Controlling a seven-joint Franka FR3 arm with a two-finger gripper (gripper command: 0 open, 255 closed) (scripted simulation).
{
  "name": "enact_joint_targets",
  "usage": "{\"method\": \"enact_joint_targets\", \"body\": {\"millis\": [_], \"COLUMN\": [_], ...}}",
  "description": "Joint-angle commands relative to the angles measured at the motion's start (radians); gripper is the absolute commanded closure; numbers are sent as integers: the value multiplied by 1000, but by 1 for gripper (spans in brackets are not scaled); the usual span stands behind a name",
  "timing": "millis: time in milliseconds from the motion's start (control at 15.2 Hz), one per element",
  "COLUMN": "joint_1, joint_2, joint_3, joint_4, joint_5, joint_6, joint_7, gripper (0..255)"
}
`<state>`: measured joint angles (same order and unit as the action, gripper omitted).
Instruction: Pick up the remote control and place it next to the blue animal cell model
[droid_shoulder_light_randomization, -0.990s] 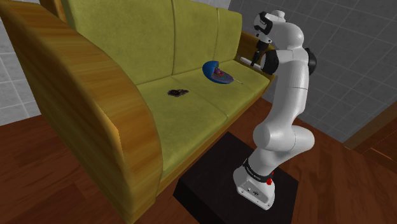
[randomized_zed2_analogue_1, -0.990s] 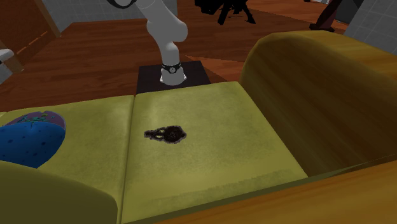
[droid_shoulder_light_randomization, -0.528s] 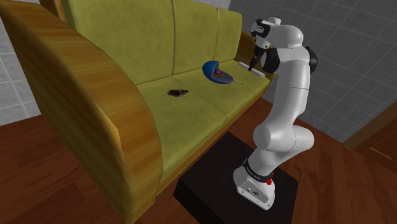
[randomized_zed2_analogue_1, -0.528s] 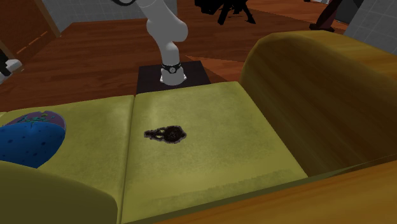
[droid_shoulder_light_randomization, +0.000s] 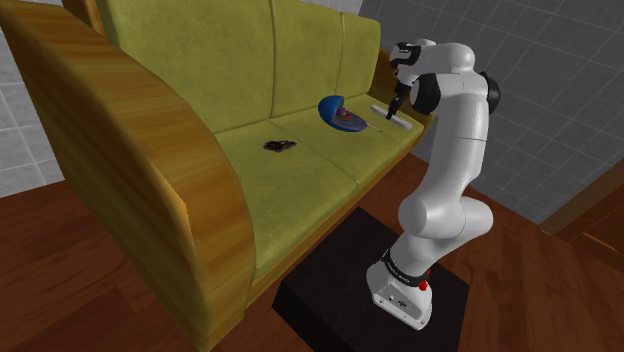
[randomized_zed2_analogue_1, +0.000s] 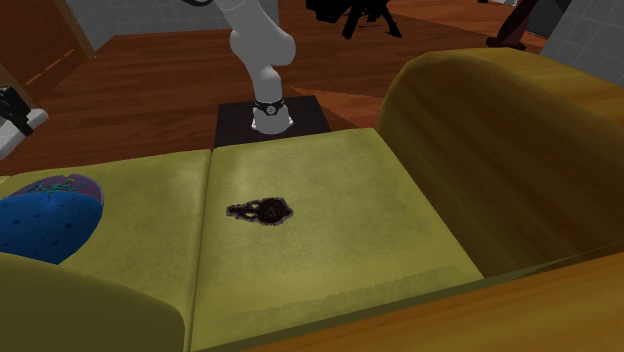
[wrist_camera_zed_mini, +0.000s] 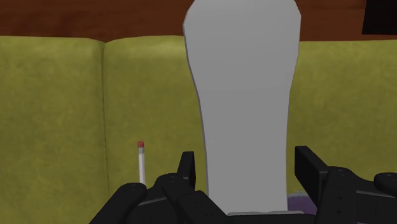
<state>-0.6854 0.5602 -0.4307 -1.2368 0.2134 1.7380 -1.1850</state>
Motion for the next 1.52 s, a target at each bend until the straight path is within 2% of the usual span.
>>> {"method": "enact_joint_targets", "body": {"millis": [0, 1188, 1452], "joint_1": [2, 14, 14], "joint_2": [3, 50, 53], "joint_3": [1, 16, 17], "joint_4": [-23, -195, -200], "joint_5": [2, 26, 28], "joint_6": [26, 240, 248], "joint_7": [-2, -21, -22], "gripper": [255, 255, 255]}}
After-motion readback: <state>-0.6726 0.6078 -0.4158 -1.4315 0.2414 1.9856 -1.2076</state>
